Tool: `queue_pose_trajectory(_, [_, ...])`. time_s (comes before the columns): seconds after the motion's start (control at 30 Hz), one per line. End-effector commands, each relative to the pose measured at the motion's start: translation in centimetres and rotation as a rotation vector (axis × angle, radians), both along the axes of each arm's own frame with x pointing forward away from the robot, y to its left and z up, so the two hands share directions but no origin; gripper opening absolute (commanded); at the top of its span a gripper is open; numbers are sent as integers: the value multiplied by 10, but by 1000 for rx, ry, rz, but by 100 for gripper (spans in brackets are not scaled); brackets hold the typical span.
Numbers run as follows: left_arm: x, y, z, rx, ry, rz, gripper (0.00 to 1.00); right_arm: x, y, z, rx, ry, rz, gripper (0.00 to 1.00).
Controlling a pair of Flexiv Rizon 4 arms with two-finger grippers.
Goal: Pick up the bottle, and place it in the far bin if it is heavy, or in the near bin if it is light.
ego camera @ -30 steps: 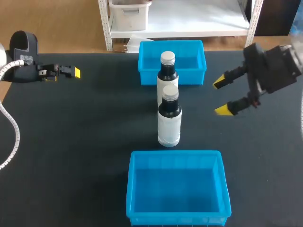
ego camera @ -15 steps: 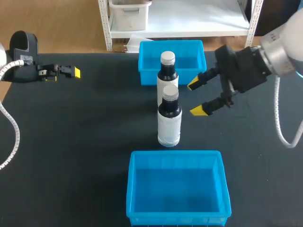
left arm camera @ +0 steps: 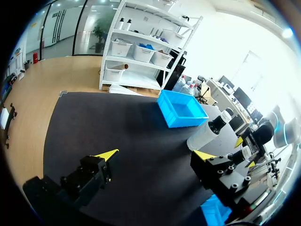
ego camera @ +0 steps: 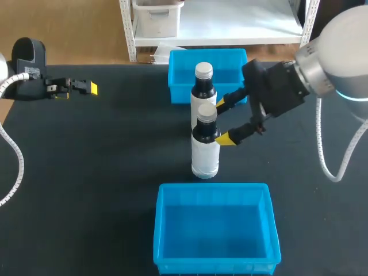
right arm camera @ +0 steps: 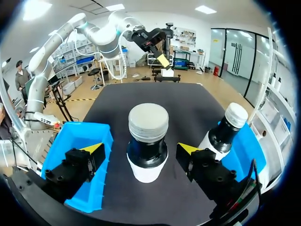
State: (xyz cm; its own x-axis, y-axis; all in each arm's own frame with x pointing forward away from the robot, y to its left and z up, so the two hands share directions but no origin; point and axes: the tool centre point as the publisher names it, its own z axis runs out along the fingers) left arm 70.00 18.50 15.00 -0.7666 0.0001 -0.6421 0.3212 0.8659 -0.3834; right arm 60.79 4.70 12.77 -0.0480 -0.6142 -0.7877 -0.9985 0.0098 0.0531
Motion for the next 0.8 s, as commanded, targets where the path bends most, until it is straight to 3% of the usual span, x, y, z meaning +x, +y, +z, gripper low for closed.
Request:
queue_pose_trajectory(0.03, [0, 0, 0, 0, 0, 0, 100, 3, 10, -5, -2, 6, 4, 100])
queue_pose_trajectory(0.8, [0, 0, 0, 0, 0, 0, 100, 12, 31, -10, 18, 27, -7, 100])
